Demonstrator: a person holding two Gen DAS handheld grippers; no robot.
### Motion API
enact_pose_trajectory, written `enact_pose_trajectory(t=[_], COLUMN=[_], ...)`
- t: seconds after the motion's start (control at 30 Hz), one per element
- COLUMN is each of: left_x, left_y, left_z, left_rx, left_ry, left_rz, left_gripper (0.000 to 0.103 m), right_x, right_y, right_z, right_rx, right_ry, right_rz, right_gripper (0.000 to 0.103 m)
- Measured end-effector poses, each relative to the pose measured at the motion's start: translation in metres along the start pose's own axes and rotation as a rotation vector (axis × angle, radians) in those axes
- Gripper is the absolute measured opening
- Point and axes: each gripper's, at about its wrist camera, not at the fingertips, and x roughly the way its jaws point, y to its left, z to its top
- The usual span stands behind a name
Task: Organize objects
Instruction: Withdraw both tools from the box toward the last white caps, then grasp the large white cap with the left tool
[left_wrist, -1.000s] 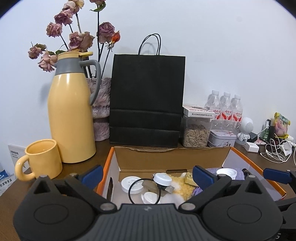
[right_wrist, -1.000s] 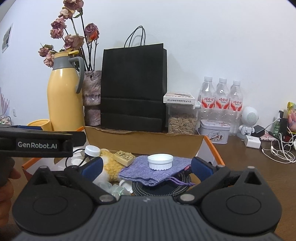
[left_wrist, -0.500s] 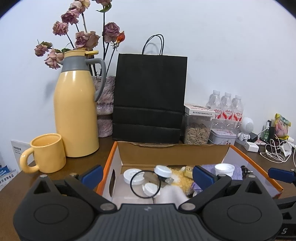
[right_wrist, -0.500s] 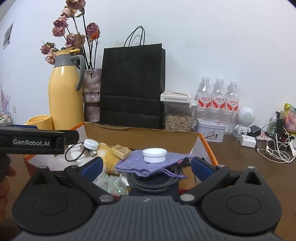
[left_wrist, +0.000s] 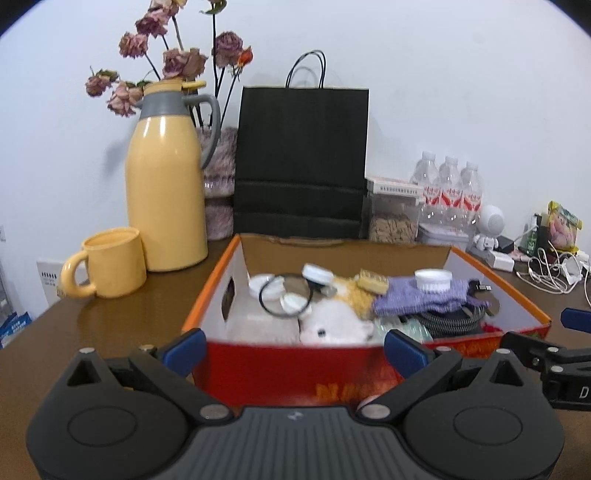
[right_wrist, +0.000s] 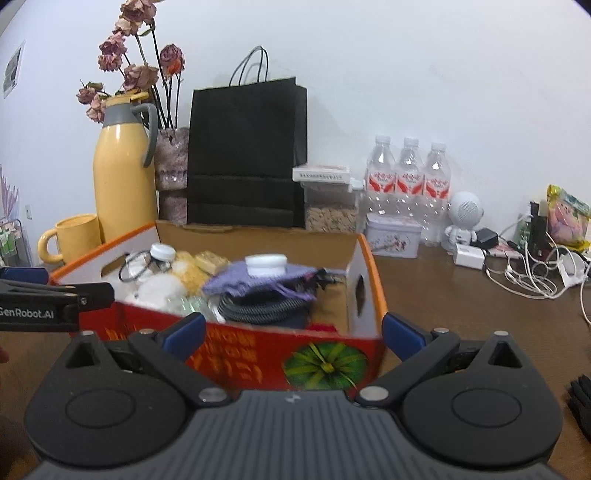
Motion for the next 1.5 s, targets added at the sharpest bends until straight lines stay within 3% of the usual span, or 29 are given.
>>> enact_pose_trajectory(t=[0.13,0.53,0.87,0.97,1.0,1.07,1.1,1.33,1.5], left_x=[-0.006,0.012,0.034,0.033,0.031,0.027,0.026,0.017,0.0], left_y=[-0.008,-0.045,-0.054,-0.055,-0.056,-0.057,-0.058,-0.053,-0.05], left_z=[-0.01,-0.035,-0.033,-0.032,-0.031,-0.031,-0.031,-0.031,-0.027], left_rx=[0.009,0.103,0.05,0.042,0.043,0.054,0.056,0.035,0.033], left_ry=[0.027,0.207,0.275,0.264,0.257,0.24,0.235,0.221,0.168], left_rz=[-0.016,-0.059,-0.024,-0.034,-0.037,-0.036,-0.035,-0.05,-0.071], left_gripper=[0.103,0.103,0.1,0.086,0.077,0.047,0.039,0.039,0.039], right_x=[-0.006,-0.012,-0.012,-0.011,-0.01,-0.008,-0.007,-0.001,-0.004], right_y=[-0.013,-0.041,-0.037,-0.036,-0.036,-0.035,-0.035,-0.035,-0.032], right_z=[-0.011,-0.023,-0.026,-0.026,-0.026,-0.027,-0.028,-0.031,-0.032], right_rx=[0.003,0.037,0.022,0.019,0.019,0.018,0.018,0.025,0.035], right_ry=[0.03,0.074,0.081,0.086,0.089,0.096,0.099,0.117,0.095], right_rz=[-0.01,-0.049,-0.045,-0.046,-0.046,-0.046,-0.045,-0.035,-0.025], right_gripper=[0.103,0.103,0.103,0.103,0.103,0.103,0.103,0.103,0.103])
